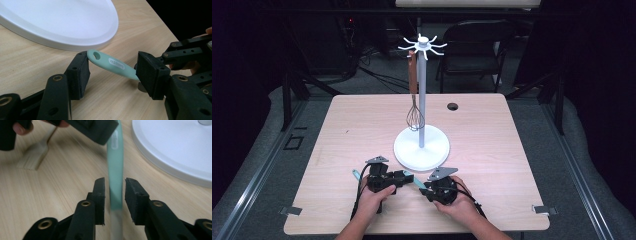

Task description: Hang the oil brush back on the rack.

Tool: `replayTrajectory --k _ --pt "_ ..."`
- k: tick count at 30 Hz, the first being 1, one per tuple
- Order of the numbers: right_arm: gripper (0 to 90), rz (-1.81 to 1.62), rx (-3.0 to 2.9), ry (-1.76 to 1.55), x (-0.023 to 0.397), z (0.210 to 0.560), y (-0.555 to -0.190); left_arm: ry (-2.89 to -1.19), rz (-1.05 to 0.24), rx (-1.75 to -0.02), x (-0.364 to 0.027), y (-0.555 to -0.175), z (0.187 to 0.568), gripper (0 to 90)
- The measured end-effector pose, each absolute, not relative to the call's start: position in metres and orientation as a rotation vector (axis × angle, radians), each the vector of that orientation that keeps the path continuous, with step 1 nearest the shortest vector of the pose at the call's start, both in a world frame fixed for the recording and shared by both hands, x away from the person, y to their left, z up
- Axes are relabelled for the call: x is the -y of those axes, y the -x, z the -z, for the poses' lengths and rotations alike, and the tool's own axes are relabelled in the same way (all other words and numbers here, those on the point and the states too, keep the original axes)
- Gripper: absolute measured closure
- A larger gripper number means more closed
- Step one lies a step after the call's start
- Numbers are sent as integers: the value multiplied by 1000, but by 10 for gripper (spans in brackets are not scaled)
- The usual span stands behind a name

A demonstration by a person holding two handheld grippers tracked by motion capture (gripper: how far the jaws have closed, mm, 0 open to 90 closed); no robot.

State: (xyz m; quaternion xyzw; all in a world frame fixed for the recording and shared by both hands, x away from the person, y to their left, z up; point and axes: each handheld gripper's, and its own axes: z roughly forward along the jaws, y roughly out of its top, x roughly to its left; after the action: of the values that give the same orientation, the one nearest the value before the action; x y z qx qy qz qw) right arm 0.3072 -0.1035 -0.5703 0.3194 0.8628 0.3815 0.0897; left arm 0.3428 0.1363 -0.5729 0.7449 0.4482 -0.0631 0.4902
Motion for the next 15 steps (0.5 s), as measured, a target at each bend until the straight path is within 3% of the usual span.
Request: replayTrajectory --k 7,13,15 --pt "670 -1071 -2602 -1000 115 571 -304 -1799 155 -1078 -133 -344 570 463" --pt "795 -1039 -2606 -977 115 569 -300 -1794 152 -1073 -131 -344 567 481" --pt "800 -1038 -2596 -975 115 569 -299 -1791 149 -1071 -131 -344 566 487"
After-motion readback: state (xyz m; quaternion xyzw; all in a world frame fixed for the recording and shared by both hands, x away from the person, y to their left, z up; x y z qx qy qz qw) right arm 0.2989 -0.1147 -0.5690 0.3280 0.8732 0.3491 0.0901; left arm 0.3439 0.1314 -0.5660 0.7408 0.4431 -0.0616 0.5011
